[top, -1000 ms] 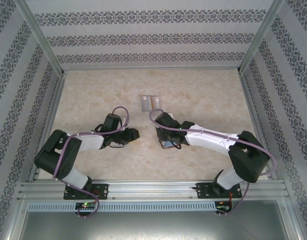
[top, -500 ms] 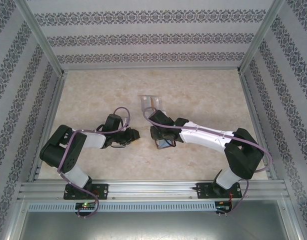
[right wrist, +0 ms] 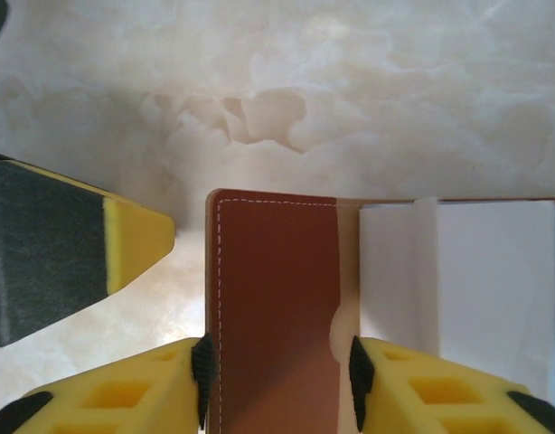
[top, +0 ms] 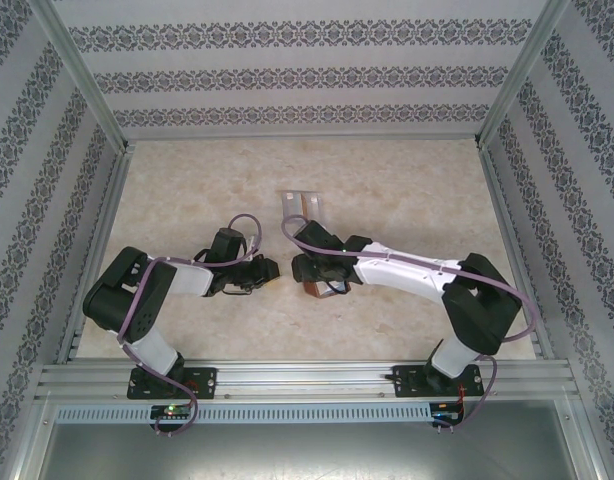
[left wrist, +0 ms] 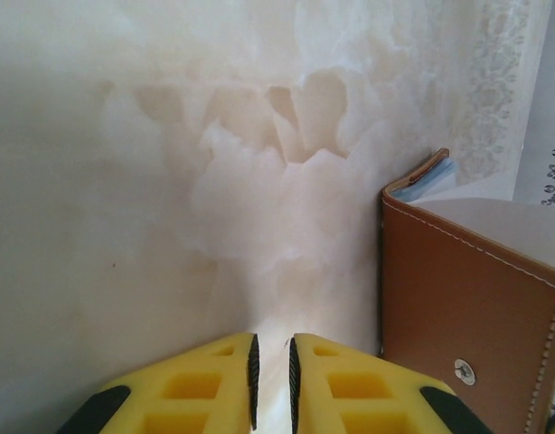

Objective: Put the credit cards into the card holder

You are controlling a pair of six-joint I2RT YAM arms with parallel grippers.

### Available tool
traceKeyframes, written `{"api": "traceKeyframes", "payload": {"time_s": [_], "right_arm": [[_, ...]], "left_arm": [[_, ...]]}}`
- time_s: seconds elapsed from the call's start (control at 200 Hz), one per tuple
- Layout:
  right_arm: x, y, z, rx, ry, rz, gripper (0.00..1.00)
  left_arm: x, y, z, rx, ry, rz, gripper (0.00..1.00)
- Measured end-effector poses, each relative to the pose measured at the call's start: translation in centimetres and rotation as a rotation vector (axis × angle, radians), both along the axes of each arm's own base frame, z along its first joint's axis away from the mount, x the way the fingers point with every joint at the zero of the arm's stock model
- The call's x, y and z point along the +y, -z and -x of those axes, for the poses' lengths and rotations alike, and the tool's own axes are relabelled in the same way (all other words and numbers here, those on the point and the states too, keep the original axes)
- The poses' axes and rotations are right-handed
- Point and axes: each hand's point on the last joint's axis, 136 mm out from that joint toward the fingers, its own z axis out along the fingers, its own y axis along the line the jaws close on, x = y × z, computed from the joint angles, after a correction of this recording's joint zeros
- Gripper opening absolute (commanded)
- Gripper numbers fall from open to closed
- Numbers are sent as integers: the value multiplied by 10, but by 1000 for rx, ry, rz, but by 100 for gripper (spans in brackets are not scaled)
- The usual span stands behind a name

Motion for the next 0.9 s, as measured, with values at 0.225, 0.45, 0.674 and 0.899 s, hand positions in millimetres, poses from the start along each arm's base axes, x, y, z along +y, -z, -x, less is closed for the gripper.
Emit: {"api": "traceKeyframes", "payload": {"time_s": [0.225, 0.45, 0.674, 0.899], "right_arm": [[-40, -33, -18, -65, 105, -91, 61], [-77, 1, -21, 18, 193, -111, 66], [-73, 31, -8, 121, 198, -196, 71], [-66, 41, -5, 160, 202, -288, 71]], "left_arm": [[-1, 0, -1, 3, 5, 5, 20], [-5, 0, -3, 9, 16, 14, 18], [-9, 0, -5, 11, 24, 14, 17], [-14, 0, -7, 9, 34, 12, 16]]}}
